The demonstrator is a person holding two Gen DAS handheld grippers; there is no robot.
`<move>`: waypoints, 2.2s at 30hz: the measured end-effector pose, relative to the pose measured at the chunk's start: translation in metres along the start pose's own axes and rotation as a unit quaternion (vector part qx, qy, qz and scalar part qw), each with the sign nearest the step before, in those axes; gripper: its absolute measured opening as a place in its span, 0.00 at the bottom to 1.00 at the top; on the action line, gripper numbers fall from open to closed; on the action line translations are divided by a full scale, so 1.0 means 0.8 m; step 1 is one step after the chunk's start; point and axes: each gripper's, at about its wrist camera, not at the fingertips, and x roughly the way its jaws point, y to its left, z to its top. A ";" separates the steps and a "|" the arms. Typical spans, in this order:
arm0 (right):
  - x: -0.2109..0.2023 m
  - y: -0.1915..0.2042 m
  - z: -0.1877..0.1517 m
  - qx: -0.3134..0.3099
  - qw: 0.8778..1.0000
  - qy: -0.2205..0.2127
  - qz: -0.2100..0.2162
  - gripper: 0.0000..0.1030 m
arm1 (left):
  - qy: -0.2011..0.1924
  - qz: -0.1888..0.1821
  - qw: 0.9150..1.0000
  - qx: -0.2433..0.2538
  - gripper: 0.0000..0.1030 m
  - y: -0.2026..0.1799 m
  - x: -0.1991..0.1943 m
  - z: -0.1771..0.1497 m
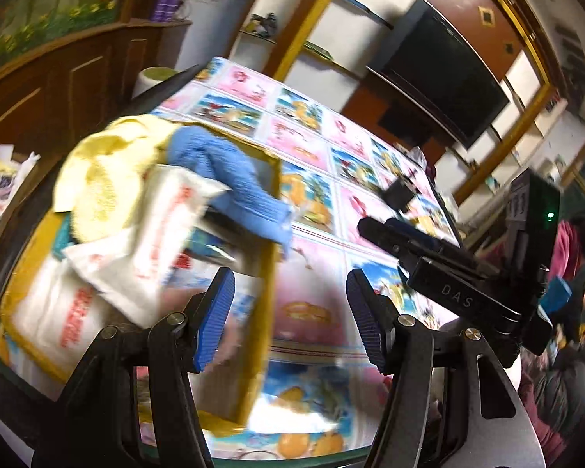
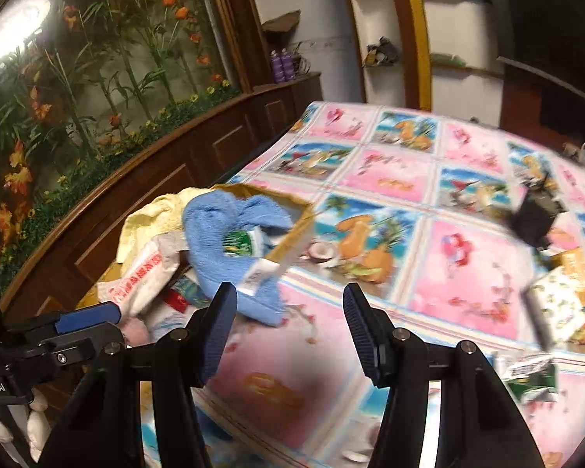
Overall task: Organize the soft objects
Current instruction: 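Move both open tools back over the table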
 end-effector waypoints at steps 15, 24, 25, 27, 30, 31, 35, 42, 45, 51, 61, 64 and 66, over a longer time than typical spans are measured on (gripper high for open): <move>-0.021 -0.088 -0.023 0.037 0.999 -0.033 -0.023 0.72 | 0.050 0.001 0.996 0.071 0.58 -0.092 0.060 -0.015; -0.017 -0.137 -0.041 0.073 0.995 -0.043 -0.049 0.72 | 0.088 0.002 0.992 0.095 0.58 -0.121 0.102 -0.026; -0.016 -0.139 -0.039 0.075 0.995 -0.041 -0.047 0.72 | 0.091 0.002 0.991 0.098 0.58 -0.124 0.107 -0.027; -0.018 -0.140 -0.039 0.070 0.995 -0.044 -0.051 0.72 | 0.096 0.003 0.990 0.107 0.58 -0.130 0.116 -0.030; -0.023 -0.134 -0.039 0.054 0.995 -0.057 -0.069 0.72 | 0.094 0.013 0.989 0.117 0.58 -0.137 0.126 -0.034; -0.025 -0.133 -0.039 0.052 0.994 -0.060 -0.072 0.72 | 0.092 0.018 0.989 0.119 0.58 -0.138 0.128 -0.034; -0.025 -0.138 -0.040 0.058 0.993 -0.062 -0.077 0.72 | 0.070 0.050 0.989 0.124 0.58 -0.136 0.126 -0.034; -0.015 -0.134 -0.043 0.065 0.995 -0.046 -0.067 0.72 | 0.056 0.100 0.985 0.133 0.58 -0.124 0.128 -0.038; -0.012 -0.129 -0.045 0.057 0.995 -0.042 -0.072 0.72 | 0.048 0.121 0.981 0.144 0.58 -0.123 0.128 -0.041; -0.007 -0.128 -0.047 0.055 0.995 -0.036 -0.076 0.72 | 0.013 0.181 0.967 0.177 0.58 -0.127 0.123 -0.044; -0.006 -0.127 -0.048 0.055 0.995 -0.034 -0.074 0.72 | 0.016 0.217 0.958 0.187 0.58 -0.126 0.130 -0.047; -0.006 -0.127 -0.048 0.056 0.995 -0.033 -0.074 0.72 | 0.021 0.217 0.957 0.189 0.58 -0.126 0.133 -0.048; -0.007 -0.127 -0.048 0.056 0.995 -0.032 -0.074 0.72 | 0.024 0.217 0.957 0.189 0.58 -0.126 0.135 -0.049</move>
